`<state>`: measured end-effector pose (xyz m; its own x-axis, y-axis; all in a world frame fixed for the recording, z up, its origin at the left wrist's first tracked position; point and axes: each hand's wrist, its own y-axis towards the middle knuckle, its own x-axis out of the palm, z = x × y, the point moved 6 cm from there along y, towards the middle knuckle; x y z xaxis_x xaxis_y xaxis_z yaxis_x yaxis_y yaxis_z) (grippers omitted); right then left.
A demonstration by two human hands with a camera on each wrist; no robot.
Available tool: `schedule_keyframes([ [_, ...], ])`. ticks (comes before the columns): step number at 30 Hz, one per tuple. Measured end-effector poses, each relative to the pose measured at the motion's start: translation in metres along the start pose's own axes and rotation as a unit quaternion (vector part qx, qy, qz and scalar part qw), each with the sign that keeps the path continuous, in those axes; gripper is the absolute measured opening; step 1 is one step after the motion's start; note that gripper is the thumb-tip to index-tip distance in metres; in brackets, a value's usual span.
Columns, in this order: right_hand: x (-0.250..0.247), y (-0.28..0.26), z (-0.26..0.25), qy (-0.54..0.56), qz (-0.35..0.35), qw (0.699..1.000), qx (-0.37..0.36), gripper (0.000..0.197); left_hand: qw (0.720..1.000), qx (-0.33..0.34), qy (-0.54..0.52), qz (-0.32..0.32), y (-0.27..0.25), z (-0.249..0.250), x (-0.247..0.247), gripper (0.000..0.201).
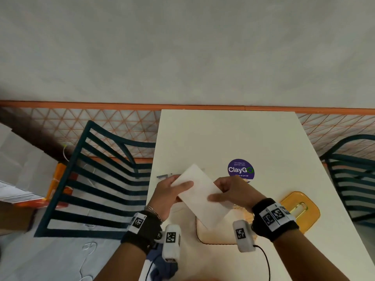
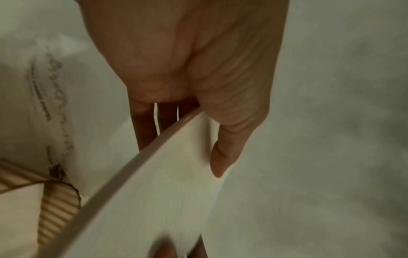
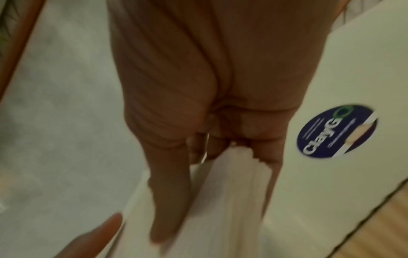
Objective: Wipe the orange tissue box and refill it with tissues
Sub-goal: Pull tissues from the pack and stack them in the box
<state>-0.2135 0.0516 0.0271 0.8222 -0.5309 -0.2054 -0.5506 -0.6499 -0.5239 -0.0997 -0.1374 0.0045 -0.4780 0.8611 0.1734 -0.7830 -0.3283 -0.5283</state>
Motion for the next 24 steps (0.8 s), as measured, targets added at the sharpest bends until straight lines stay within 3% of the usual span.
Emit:
schedule_keyframes([
  [4, -0.018, -0.024, 0.032, -0.019, -0.022, 0.998, 0.054, 0.032, 0.985, -0.045, 0.158, -0.053, -0.007, -0.016, 0.007, 0.03],
  [7, -0.031, -0.043, 0.065, 0.016, 0.018, 0.994, 0.102, 0.037, 0.963, -0.071, 0.244, -0.09, -0.011, -0.033, 0.023, 0.028],
  [11, -0.039, -0.059, 0.1, -0.01, 0.088, 0.987, 0.133, 0.031, 0.943, -0.076, 0.315, -0.071, -0.011, -0.049, 0.04, 0.033],
  [14, -0.038, -0.058, 0.105, -0.13, 0.166, 0.971, 0.11, 0.023, 0.912, -0.055, 0.402, -0.061, -0.008, -0.057, 0.049, 0.033],
  [17, -0.03, -0.053, 0.098, -0.155, 0.217, 0.961, 0.076, 0.019, 0.872, -0.024, 0.488, -0.039, -0.007, -0.057, 0.056, 0.026],
  [21, -0.02, -0.04, 0.096, -0.193, 0.238, 0.952, 0.029, 0.017, 0.821, -0.022, 0.57, -0.022, -0.008, -0.059, 0.065, 0.006],
  [24, -0.015, -0.033, 0.095, -0.23, 0.236, 0.944, 0.009, 0.024, 0.779, -0.023, 0.626, -0.02, -0.009, -0.062, 0.073, 0.01],
])
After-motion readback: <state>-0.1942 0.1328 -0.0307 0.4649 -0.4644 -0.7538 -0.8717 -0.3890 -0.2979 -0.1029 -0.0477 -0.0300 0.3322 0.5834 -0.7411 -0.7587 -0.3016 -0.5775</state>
